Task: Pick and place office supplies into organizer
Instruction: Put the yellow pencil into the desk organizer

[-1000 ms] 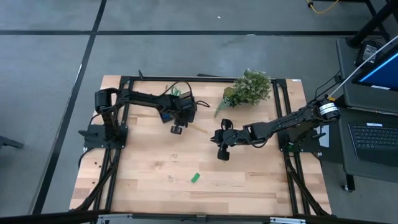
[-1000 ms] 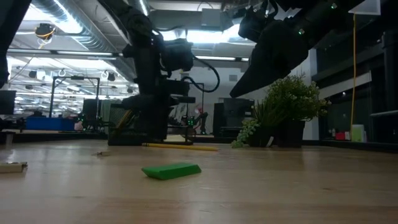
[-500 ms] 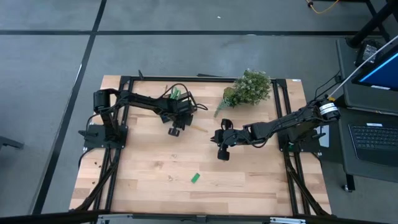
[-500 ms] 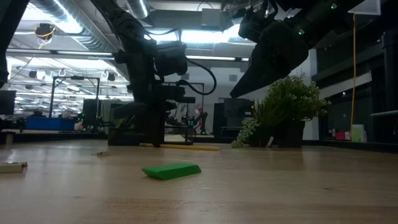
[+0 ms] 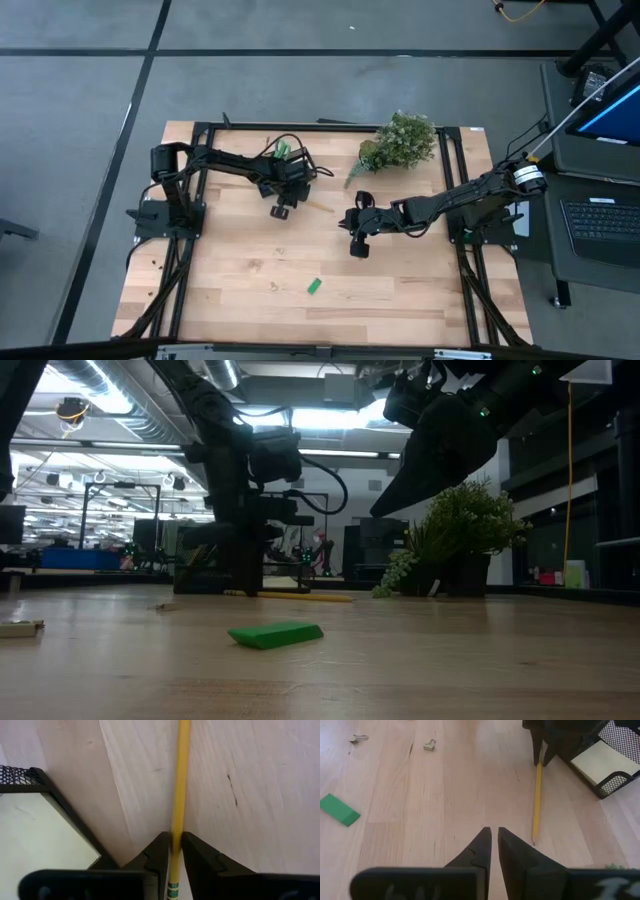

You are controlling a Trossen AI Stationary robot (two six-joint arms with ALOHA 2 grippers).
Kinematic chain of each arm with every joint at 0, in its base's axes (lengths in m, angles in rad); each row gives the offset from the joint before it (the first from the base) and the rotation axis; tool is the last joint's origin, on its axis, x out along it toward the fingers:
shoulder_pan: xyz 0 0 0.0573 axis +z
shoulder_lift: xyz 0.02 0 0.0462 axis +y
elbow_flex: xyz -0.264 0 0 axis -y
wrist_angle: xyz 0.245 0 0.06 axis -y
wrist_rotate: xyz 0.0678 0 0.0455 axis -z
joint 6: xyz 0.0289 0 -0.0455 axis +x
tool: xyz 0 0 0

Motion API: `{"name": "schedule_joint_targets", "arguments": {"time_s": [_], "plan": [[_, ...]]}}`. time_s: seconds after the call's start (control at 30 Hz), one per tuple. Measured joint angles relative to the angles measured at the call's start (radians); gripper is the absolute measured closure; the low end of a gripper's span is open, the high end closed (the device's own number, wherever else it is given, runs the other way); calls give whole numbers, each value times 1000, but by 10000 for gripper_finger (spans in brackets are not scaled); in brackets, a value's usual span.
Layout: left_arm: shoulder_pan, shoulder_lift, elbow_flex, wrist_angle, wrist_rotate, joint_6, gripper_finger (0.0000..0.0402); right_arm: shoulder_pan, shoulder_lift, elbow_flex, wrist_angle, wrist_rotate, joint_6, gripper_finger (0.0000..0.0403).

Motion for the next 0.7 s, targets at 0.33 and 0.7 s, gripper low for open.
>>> {"name": "schedule_joint_targets", "arguments": {"time_s": [0.33,0.7], "plan": [[-1,0,0,-5,5,-47,391,0,0,0,-1,0,9,367],[-7,-13,28,-29,-55,-51,390,0,0,0,-1,0,10,367]]}}
